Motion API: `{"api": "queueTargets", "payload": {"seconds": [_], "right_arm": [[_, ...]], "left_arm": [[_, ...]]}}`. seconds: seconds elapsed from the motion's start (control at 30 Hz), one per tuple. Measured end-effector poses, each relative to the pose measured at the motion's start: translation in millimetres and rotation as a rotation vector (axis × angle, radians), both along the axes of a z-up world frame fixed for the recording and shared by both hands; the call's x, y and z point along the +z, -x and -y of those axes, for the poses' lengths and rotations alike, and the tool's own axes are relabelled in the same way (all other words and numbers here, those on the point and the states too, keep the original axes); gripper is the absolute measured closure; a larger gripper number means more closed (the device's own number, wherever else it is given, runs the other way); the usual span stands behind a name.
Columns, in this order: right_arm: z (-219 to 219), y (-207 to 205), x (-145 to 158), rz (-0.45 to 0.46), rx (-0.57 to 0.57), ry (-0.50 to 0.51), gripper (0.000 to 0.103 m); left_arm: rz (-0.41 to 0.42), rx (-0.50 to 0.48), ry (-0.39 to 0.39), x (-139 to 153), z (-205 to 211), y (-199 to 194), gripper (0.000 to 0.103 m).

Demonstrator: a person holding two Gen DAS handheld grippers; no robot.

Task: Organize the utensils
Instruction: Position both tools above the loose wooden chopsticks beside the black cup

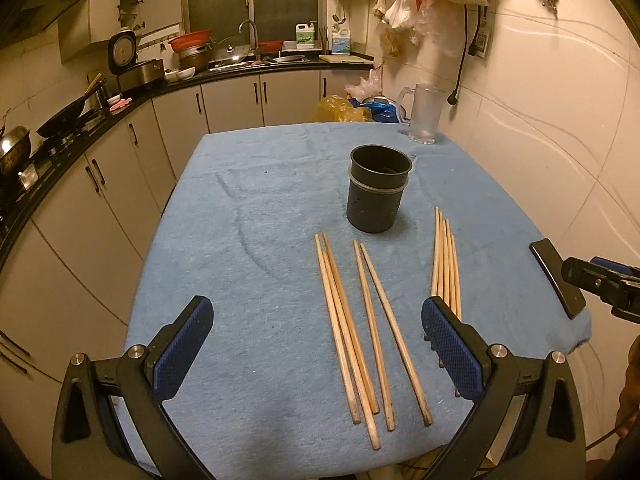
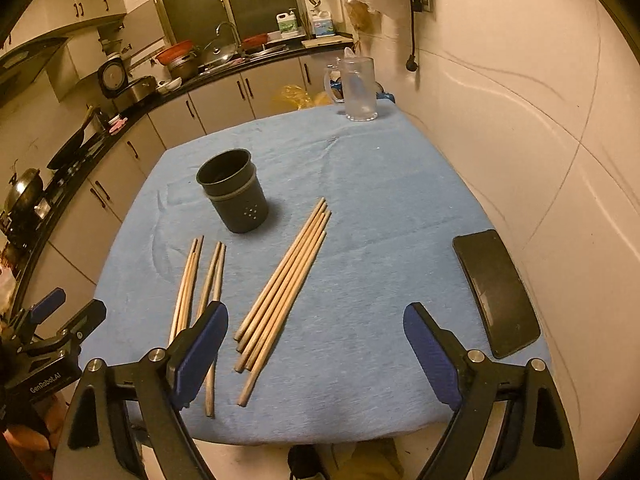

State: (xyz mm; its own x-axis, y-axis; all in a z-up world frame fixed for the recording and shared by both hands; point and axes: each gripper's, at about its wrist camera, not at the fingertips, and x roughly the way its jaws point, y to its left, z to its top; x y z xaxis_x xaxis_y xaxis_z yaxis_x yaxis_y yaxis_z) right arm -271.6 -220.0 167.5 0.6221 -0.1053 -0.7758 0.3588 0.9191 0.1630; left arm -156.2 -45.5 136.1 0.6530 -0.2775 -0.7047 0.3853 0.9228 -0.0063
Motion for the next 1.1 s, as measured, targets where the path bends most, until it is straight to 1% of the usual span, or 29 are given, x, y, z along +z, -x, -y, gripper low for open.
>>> {"api": "queueTargets", "payload": {"seconds": [0.17, 0.33, 0.87, 1.1], "right_arm": [[-5.4, -0.9, 2.6, 0.006, 0.021, 0.003, 0.015], [-7.4, -2.4, 2.3, 0.002, 0.023, 0.005, 0.016], [-13.4, -2.6, -0.3, -0.006, 0.032, -0.006, 0.017], [-18.0, -4.2, -0.7, -0.013, 0.034, -0.011, 0.017]], "left_arm": [[-0.006, 0.0, -0.007, -0.8, 1.6, -2.3, 0.0], [-0.005, -0.003, -0.006, -1.7, 1.0, -1.6, 0.0], [-0.005, -0.003, -0.007, -3.3, -1.7, 0.0, 0.0], [-0.007, 0.0, -0.002, -5.4, -9.2, 2.3, 0.0]]}}
